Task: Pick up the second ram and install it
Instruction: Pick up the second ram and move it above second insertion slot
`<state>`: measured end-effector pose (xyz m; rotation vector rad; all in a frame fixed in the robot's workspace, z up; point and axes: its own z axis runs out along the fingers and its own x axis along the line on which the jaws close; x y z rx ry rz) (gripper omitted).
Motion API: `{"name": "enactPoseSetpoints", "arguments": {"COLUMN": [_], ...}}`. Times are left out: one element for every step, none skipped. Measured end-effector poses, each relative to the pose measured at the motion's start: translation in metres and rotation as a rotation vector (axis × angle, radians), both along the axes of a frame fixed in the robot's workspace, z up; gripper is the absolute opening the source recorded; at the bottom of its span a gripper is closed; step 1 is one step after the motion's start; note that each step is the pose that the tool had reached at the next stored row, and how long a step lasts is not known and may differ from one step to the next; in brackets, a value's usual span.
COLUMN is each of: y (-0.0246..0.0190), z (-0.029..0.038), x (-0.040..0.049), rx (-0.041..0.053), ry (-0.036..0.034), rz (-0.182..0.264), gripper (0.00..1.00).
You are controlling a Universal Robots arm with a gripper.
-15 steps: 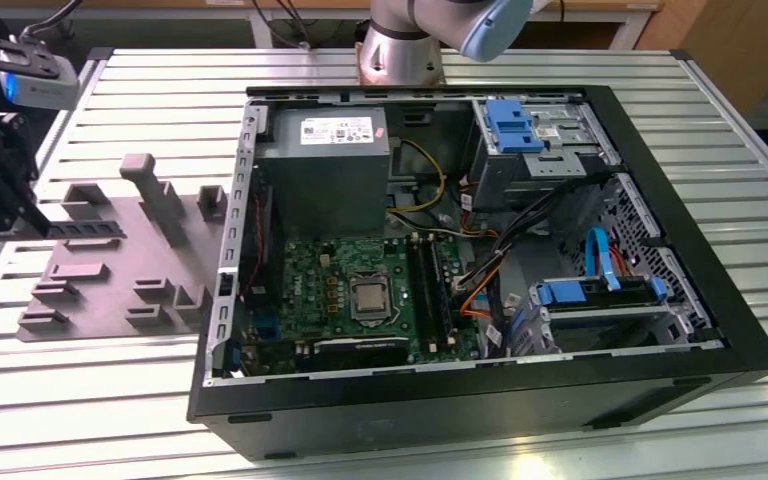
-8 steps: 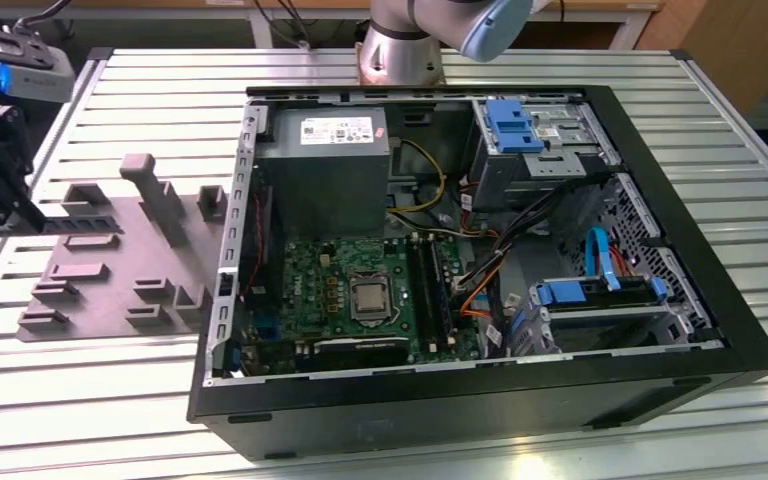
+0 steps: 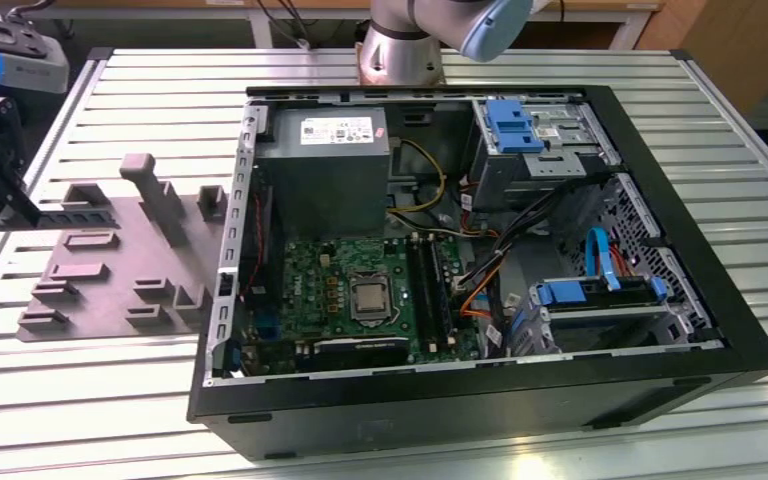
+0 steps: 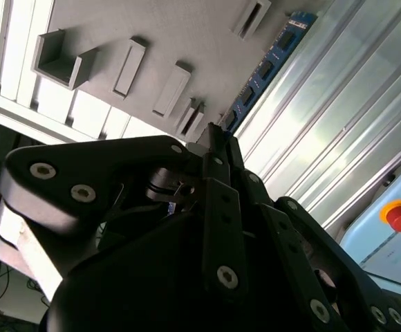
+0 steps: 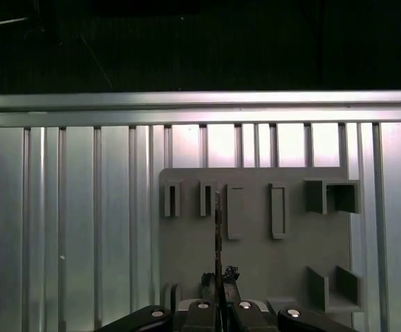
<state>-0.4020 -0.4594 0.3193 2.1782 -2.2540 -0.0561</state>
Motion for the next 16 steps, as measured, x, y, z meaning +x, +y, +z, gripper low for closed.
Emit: {"name": "enactPoseSetpoints", "arguments": {"y": [0.0000, 0.0000, 0.0000, 0.0001, 0.0001, 0.0001, 0.0001, 0.0001, 0.0001, 0.0001, 0.0001, 0.0001, 0.0001, 0.0001, 0.0002, 0.0002], "z": [0.0011, 0.0023, 0.0034, 0.0044, 0.0055, 0.0066, 0.0077, 0.0088, 0.0099, 0.0109, 0.0120, 0.0130, 0.0141, 0.0151, 0.0163, 0.0173], "x": [0.0000, 0.0000, 0.0000, 0.0000, 0.0000, 0.0000, 0.0000, 0.0000, 0.0000, 0.0000, 0.0000, 0.0000, 0.0000, 0.0000, 0.0000, 0.0000], "rx": [0.0000, 0.0000, 0.0000, 0.0001, 0.0000, 0.0000, 0.0000, -0.0001, -0.0001, 0.0000, 0.0000, 0.0000, 0.0000, 0.0000, 0.0000, 0.0000], "ry": [0.0000, 0.0000, 0.0000, 0.0000, 0.0000, 0.0000, 0.0001, 0.0001, 0.0001, 0.0000, 0.0001, 0.0000, 0.0000, 0.0000, 0.0000, 0.0001], "rz": [0.000, 0.000, 0.000, 0.000, 0.000, 0.000, 0.000, 0.000, 0.000, 0.000, 0.000, 0.000, 0.000, 0.000, 0.000, 0.000], "gripper": [0.14, 0.14, 0.14, 0.14, 0.14, 0.14, 0.14, 0.14, 0.14, 0.14, 0.14, 0.14, 0.14, 0.14, 0.14, 0.14]}}
